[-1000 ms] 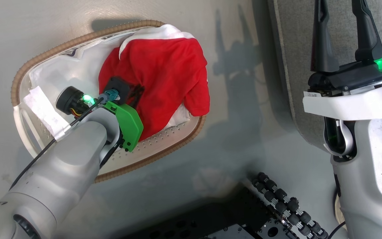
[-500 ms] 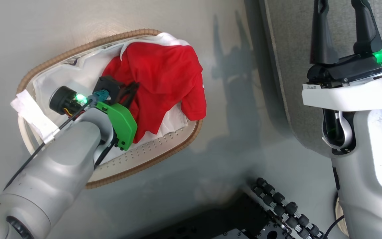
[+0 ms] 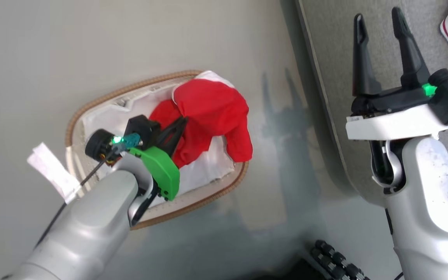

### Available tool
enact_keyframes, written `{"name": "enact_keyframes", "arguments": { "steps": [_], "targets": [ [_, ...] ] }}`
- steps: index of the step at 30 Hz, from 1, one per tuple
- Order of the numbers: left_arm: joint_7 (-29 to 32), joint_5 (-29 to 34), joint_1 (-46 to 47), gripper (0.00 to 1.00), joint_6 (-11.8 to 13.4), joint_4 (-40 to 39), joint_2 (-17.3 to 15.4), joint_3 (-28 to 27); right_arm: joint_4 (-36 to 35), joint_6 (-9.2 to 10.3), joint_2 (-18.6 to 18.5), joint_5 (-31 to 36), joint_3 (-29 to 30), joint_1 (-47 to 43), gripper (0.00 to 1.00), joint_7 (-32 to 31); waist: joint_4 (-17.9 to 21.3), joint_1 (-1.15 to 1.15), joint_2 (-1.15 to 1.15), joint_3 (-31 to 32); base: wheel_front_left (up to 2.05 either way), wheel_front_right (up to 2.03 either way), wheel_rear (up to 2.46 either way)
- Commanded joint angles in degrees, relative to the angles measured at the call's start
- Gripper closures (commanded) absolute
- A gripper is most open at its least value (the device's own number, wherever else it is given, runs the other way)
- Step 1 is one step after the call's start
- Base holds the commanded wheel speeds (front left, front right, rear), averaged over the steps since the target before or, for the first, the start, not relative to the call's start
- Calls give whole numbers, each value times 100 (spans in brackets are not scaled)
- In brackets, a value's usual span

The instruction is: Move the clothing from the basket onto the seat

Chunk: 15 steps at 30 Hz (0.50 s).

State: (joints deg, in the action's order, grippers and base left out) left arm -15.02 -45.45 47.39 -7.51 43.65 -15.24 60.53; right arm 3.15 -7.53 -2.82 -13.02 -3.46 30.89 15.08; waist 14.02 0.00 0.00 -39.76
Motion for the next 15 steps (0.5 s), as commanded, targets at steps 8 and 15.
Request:
{"name": "enact_keyframes", "arguments": {
  "steps": [8,15],
  "targets": [
    [-21,860,-864,100,7,-738,133,-1146,363,8,-24,174,-66,-452,0,12,-782,0,0,1372,0,0,0],
    [-20,1468,-1412,100,6,-1400,251,-1889,628,8,-25,199,-107,-832,0,12,-1000,0,0,2005,0,0,0]
  ]
}}
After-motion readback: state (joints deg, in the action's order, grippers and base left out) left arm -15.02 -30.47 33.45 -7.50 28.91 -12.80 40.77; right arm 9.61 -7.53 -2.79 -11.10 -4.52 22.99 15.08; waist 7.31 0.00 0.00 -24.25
